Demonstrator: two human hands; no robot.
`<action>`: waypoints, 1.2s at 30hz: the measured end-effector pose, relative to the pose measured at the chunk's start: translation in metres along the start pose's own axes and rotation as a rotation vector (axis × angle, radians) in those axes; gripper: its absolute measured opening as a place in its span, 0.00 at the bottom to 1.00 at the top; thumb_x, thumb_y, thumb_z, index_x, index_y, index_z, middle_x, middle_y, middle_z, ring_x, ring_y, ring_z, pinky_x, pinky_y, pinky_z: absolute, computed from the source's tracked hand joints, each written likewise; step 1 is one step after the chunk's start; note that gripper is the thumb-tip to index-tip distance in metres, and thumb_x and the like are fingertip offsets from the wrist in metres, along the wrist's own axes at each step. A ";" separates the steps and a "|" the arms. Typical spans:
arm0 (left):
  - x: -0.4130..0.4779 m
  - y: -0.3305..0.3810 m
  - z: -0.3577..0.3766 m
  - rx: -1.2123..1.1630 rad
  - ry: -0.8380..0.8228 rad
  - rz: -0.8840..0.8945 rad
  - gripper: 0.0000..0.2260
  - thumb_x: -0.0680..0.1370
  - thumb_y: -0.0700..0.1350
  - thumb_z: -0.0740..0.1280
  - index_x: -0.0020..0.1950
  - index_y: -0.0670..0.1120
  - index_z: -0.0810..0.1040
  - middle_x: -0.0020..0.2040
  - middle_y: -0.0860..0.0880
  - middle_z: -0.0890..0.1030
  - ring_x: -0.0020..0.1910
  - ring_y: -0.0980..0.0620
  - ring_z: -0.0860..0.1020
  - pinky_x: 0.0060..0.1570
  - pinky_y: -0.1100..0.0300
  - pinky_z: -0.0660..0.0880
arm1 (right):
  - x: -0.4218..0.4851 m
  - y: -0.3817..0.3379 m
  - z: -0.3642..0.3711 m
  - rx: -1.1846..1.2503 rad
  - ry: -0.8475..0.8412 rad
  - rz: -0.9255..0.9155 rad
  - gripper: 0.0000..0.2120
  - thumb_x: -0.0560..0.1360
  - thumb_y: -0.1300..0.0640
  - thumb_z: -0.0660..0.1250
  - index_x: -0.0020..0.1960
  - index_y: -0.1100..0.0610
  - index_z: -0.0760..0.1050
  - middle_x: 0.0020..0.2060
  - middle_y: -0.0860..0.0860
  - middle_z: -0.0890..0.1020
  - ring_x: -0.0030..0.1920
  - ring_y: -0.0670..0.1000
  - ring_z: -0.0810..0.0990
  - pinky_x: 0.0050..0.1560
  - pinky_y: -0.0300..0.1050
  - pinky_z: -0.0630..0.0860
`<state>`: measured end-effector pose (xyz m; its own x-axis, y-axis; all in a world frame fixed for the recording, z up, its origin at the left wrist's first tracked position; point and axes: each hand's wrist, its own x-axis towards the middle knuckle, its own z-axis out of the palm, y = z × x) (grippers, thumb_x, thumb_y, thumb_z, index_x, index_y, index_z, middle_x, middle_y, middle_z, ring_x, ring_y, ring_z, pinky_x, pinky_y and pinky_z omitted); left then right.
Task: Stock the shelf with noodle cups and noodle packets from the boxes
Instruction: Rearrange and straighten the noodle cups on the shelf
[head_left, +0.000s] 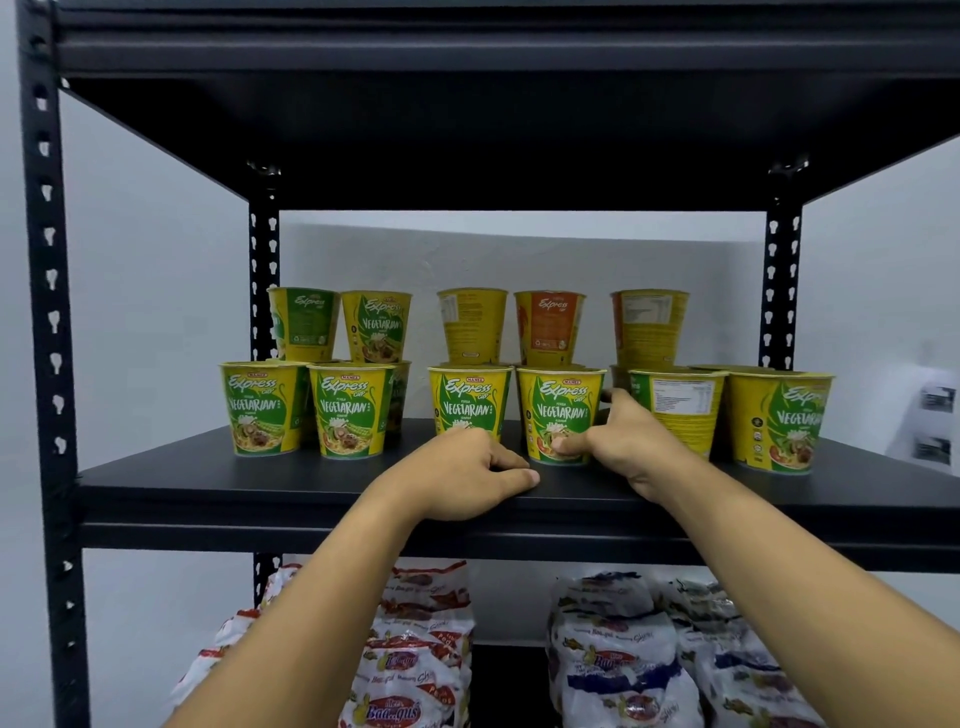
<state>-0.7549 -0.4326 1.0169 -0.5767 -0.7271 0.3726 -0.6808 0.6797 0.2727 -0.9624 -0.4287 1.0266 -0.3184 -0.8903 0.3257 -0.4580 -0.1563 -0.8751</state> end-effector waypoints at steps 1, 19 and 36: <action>0.000 0.000 0.000 0.001 -0.001 0.001 0.17 0.82 0.58 0.65 0.67 0.53 0.82 0.66 0.55 0.82 0.63 0.56 0.78 0.66 0.53 0.75 | 0.001 0.000 0.000 -0.008 0.003 0.000 0.42 0.65 0.62 0.83 0.72 0.55 0.66 0.58 0.52 0.80 0.59 0.54 0.78 0.63 0.54 0.75; 0.001 -0.002 0.000 0.008 -0.001 -0.001 0.17 0.82 0.59 0.65 0.67 0.54 0.82 0.65 0.55 0.82 0.63 0.56 0.78 0.66 0.52 0.75 | 0.001 -0.001 0.004 -0.125 -0.006 -0.014 0.25 0.70 0.59 0.80 0.61 0.52 0.73 0.54 0.50 0.82 0.53 0.51 0.79 0.57 0.50 0.76; -0.005 -0.003 -0.002 -0.035 -0.018 0.076 0.17 0.82 0.61 0.65 0.66 0.57 0.82 0.63 0.57 0.83 0.59 0.59 0.79 0.63 0.54 0.77 | -0.071 0.014 -0.052 -0.836 -0.303 -0.231 0.25 0.85 0.38 0.50 0.77 0.46 0.68 0.76 0.46 0.70 0.76 0.52 0.67 0.75 0.51 0.64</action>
<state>-0.7491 -0.4309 1.0158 -0.6341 -0.6748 0.3776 -0.6191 0.7356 0.2751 -0.9894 -0.3454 1.0099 0.0332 -0.9678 0.2493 -0.9720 -0.0893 -0.2174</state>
